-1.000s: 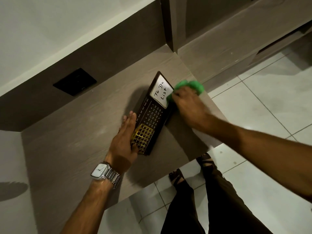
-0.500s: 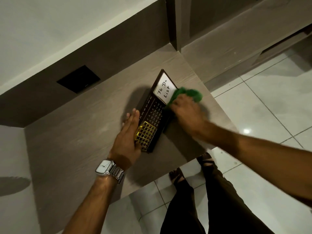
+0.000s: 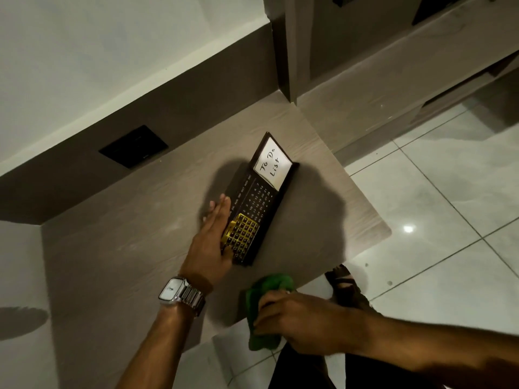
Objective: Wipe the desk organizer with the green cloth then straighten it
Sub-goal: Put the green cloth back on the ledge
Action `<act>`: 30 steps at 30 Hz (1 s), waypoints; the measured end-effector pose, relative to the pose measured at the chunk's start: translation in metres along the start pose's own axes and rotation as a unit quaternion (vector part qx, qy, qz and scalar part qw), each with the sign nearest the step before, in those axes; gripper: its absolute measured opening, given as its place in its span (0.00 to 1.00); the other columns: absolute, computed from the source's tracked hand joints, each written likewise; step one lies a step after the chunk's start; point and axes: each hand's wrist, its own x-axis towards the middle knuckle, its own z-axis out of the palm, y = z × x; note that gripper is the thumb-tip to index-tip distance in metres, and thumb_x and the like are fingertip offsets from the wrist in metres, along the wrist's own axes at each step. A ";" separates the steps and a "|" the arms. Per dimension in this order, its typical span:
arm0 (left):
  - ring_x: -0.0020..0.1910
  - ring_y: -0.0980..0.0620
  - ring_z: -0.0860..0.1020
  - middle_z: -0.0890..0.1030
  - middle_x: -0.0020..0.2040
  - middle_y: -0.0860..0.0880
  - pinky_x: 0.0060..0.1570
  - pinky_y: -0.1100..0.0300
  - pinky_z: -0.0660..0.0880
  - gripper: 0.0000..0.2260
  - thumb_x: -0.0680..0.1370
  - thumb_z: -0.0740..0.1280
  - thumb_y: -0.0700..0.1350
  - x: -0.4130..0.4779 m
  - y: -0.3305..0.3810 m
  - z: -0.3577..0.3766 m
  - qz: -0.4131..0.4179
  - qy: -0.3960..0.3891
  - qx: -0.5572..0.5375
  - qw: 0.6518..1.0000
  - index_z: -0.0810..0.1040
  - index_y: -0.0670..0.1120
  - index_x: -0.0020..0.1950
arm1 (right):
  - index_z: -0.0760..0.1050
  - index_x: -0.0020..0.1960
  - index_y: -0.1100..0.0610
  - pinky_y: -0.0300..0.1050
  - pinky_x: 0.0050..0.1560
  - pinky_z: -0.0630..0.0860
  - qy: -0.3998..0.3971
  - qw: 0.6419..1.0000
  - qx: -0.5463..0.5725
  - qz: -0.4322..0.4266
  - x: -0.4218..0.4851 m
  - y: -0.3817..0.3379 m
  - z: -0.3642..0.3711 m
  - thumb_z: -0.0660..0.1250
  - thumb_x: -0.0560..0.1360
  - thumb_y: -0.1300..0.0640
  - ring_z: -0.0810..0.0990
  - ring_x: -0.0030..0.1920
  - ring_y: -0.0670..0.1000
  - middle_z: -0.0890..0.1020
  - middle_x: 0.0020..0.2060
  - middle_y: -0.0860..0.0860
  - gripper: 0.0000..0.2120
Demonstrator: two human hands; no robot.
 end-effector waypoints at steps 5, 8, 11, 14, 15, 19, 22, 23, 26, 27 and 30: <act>0.76 0.55 0.43 0.46 0.78 0.56 0.73 0.49 0.47 0.44 0.73 0.66 0.30 -0.001 0.002 -0.002 -0.001 -0.004 -0.012 1.000 0.44 0.56 0.77 | 0.80 0.63 0.56 0.34 0.61 0.71 0.229 0.916 0.258 0.203 -0.031 -0.008 -0.031 0.64 0.72 0.74 0.77 0.60 0.42 0.83 0.57 0.48 0.24; 0.77 0.55 0.44 0.46 0.78 0.57 0.73 0.46 0.49 0.45 0.73 0.67 0.31 -0.002 0.000 -0.003 0.006 -0.009 -0.015 1.000 0.43 0.58 0.77 | 0.80 0.59 0.55 0.43 0.51 0.80 0.337 0.808 0.392 0.283 -0.048 0.009 -0.053 0.64 0.75 0.74 0.83 0.53 0.50 0.85 0.50 0.51 0.20; 0.77 0.54 0.44 0.45 0.78 0.58 0.74 0.43 0.52 0.46 0.73 0.70 0.35 -0.001 0.001 -0.004 0.003 -0.010 -0.011 1.000 0.42 0.58 0.76 | 0.79 0.59 0.52 0.46 0.42 0.83 0.385 0.706 0.492 0.334 -0.063 0.036 -0.077 0.64 0.77 0.70 0.85 0.48 0.55 0.85 0.50 0.54 0.17; 0.77 0.52 0.47 0.48 0.78 0.53 0.74 0.43 0.52 0.46 0.71 0.74 0.42 0.000 0.010 -0.009 -0.007 0.023 -0.002 1.000 0.46 0.52 0.78 | 0.77 0.60 0.52 0.49 0.39 0.82 0.415 0.638 0.540 0.361 -0.076 0.064 -0.101 0.64 0.78 0.68 0.86 0.46 0.55 0.85 0.50 0.55 0.16; 0.77 0.50 0.48 0.50 0.78 0.52 0.73 0.42 0.53 0.45 0.71 0.75 0.43 0.000 0.015 -0.011 -0.002 0.048 0.004 0.999 0.48 0.50 0.78 | 0.77 0.60 0.52 0.49 0.38 0.83 0.426 0.619 0.554 0.358 -0.081 0.073 -0.108 0.64 0.78 0.68 0.86 0.46 0.56 0.86 0.50 0.55 0.16; 0.77 0.45 0.49 0.53 0.78 0.47 0.71 0.41 0.52 0.39 0.74 0.66 0.57 0.015 0.046 -0.015 0.064 0.126 0.053 0.989 0.49 0.48 0.78 | 0.82 0.56 0.57 0.49 0.40 0.83 0.476 0.568 0.604 0.294 -0.097 0.105 -0.141 0.61 0.78 0.68 0.85 0.50 0.57 0.85 0.52 0.59 0.14; 0.78 0.50 0.48 0.54 0.78 0.47 0.74 0.47 0.49 0.36 0.76 0.62 0.59 0.043 0.081 0.009 0.142 0.131 0.090 0.977 0.53 0.46 0.78 | 0.80 0.59 0.56 0.55 0.50 0.82 0.519 0.555 0.582 0.288 -0.101 0.138 -0.171 0.60 0.79 0.66 0.84 0.54 0.58 0.84 0.55 0.59 0.14; 0.78 0.49 0.48 0.55 0.78 0.46 0.75 0.48 0.49 0.35 0.76 0.61 0.60 0.054 0.092 0.024 0.159 0.118 0.098 0.975 0.55 0.45 0.77 | 0.78 0.61 0.54 0.57 0.52 0.82 0.533 0.557 0.565 0.294 -0.101 0.151 -0.182 0.60 0.80 0.65 0.84 0.54 0.57 0.84 0.55 0.57 0.14; 0.78 0.47 0.49 0.55 0.79 0.44 0.74 0.44 0.53 0.34 0.77 0.58 0.63 0.083 0.106 0.081 0.177 0.041 0.149 0.972 0.58 0.44 0.77 | 0.74 0.65 0.50 0.57 0.49 0.82 0.540 0.626 0.472 0.308 -0.087 0.188 -0.206 0.59 0.81 0.62 0.83 0.54 0.56 0.82 0.56 0.55 0.15; 0.78 0.46 0.47 0.53 0.79 0.45 0.74 0.43 0.53 0.35 0.78 0.56 0.64 0.089 0.105 0.098 0.173 0.010 0.174 0.969 0.56 0.44 0.77 | 0.72 0.66 0.50 0.55 0.49 0.83 0.542 0.654 0.425 0.312 -0.078 0.199 -0.211 0.59 0.81 0.62 0.82 0.56 0.55 0.81 0.57 0.53 0.16; 0.78 0.46 0.42 0.47 0.80 0.45 0.74 0.42 0.50 0.38 0.77 0.51 0.68 0.105 0.091 0.142 0.158 -0.060 0.218 0.961 0.49 0.46 0.79 | 0.68 0.71 0.52 0.53 0.62 0.76 0.545 0.753 0.184 0.321 -0.047 0.235 -0.217 0.61 0.80 0.64 0.74 0.64 0.50 0.75 0.65 0.52 0.21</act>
